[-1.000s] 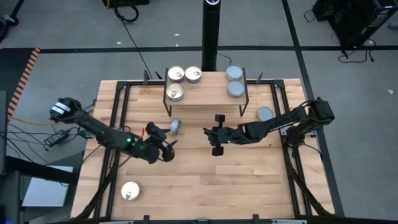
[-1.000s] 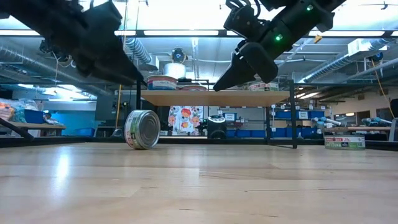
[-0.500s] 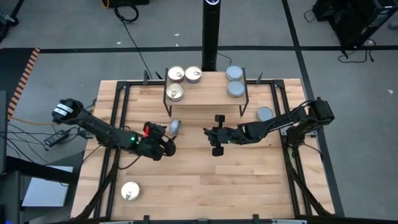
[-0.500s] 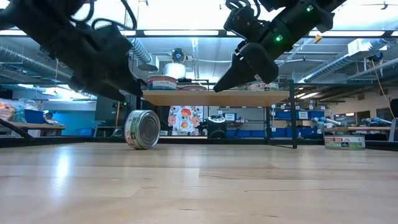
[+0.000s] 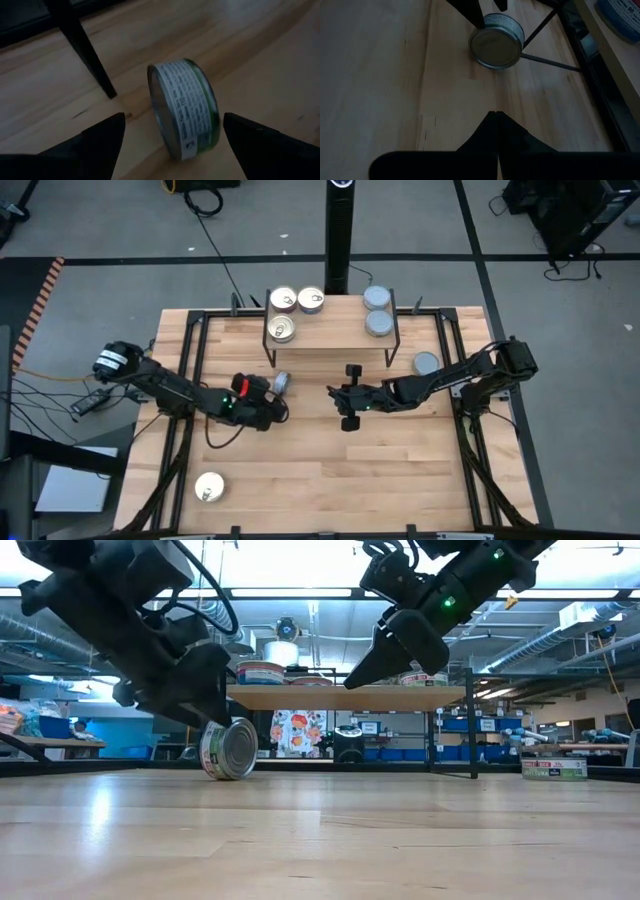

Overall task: Stack canned seafood by type on shelf
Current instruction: Put the left green tuna can on the shelf

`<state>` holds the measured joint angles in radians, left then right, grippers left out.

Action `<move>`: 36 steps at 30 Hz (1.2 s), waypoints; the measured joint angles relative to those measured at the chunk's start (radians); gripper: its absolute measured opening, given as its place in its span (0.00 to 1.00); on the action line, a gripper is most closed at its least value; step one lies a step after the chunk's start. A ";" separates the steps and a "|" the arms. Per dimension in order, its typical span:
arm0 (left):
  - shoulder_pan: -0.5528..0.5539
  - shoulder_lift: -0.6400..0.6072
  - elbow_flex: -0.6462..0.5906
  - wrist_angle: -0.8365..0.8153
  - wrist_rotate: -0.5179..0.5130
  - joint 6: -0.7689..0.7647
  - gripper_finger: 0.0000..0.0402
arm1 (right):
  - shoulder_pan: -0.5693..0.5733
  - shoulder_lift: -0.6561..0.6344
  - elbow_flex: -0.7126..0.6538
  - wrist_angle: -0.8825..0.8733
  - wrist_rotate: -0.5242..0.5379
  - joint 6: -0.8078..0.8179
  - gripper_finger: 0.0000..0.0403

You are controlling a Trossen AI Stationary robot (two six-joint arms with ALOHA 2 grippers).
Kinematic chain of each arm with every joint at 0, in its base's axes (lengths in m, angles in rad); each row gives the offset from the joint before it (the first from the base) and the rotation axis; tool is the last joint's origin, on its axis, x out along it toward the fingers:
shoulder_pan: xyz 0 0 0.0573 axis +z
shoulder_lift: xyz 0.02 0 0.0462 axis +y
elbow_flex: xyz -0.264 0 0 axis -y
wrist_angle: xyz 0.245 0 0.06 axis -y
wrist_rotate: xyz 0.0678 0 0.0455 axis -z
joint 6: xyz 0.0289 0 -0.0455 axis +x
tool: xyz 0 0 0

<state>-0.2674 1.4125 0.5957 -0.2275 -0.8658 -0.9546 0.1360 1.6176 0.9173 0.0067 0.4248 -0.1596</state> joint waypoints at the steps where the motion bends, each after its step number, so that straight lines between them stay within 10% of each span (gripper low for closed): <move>1: 0.002 0.002 0.000 0.003 0.000 0.001 0.86 | 0.000 0.000 0.000 0.000 0.000 0.000 0.01; 19: 0.065 0.099 0.000 0.084 0.080 0.035 0.81 | -0.001 0.001 -0.011 0.018 -0.001 0.000 0.01; 31: 0.069 0.110 0.018 0.130 0.109 0.194 0.36 | -0.001 0.001 -0.011 0.016 -0.001 0.000 0.01; 36: 0.049 0.110 0.059 0.132 0.119 0.323 0.36 | -0.001 0.001 -0.011 0.016 -0.001 -0.018 0.01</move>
<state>-0.2188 1.5223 0.6543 -0.0951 -0.7466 -0.6321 0.1352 1.6188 0.9062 0.0231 0.4240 -0.1775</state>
